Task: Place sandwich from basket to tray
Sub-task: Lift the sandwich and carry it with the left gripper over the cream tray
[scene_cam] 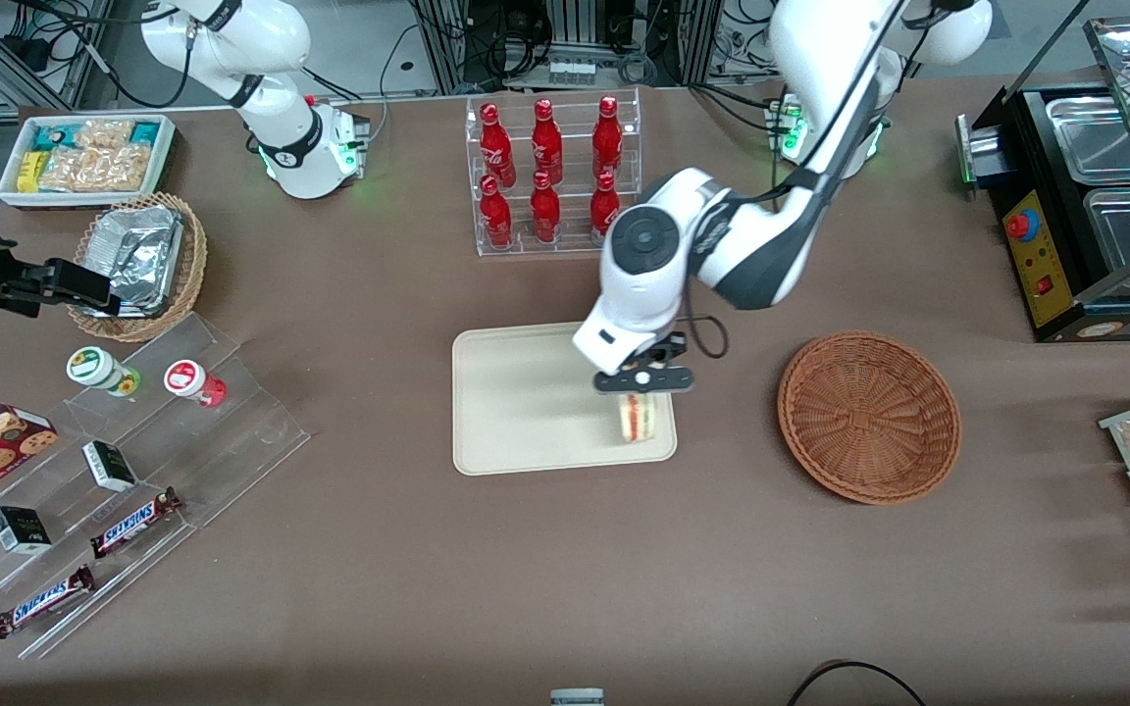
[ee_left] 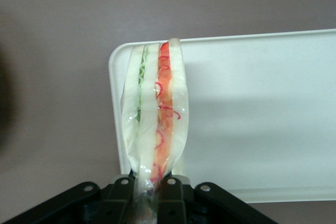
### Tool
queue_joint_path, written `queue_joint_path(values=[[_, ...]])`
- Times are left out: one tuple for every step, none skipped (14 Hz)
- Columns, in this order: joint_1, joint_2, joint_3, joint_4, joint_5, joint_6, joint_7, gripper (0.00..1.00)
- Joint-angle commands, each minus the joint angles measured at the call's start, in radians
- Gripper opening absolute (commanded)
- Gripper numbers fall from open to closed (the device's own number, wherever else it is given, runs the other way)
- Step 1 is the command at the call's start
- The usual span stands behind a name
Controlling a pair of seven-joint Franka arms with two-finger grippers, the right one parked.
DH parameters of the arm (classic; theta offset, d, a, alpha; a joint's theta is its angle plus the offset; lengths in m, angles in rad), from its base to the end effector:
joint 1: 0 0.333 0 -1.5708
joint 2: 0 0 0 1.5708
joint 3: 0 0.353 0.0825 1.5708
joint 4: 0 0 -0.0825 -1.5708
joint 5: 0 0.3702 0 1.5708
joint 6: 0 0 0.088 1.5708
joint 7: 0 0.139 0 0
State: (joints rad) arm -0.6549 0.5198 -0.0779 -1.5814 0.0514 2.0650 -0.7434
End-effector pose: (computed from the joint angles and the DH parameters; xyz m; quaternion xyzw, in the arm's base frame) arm 0.5213 -0.4536 0.3410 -0.9998 0.0025 0.0107 0.0138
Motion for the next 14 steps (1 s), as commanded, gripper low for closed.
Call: queue_joint_path(values=[[-0.052,0.095,0.012,0.115,-0.019,-0.009,-0.03,0.0],[-0.064,0.121,0.012,0.136,-0.019,0.0,-0.04,0.0],[-0.078,0.143,0.012,0.146,-0.019,0.012,-0.05,0.0],[-0.092,0.16,0.012,0.146,-0.019,0.041,-0.051,0.0],[-0.1,0.176,0.012,0.144,-0.019,0.069,-0.051,0.0],[-0.11,0.19,0.012,0.144,-0.019,0.086,-0.054,0.0],[-0.123,0.204,0.012,0.146,-0.018,0.098,-0.072,0.0],[-0.132,0.213,0.012,0.144,-0.016,0.11,-0.088,0.0],[-0.138,0.216,0.012,0.14,-0.015,0.119,-0.097,0.0],[-0.138,0.22,0.012,0.14,-0.019,0.119,-0.102,0.0],[-0.138,0.221,0.012,0.138,-0.019,0.119,-0.109,0.0],[-0.14,0.221,0.012,0.136,-0.018,0.119,-0.125,0.0],[-0.146,0.221,0.012,0.136,-0.018,0.119,-0.137,0.0],[-0.15,0.221,0.014,0.133,-0.019,0.118,-0.149,0.0]])
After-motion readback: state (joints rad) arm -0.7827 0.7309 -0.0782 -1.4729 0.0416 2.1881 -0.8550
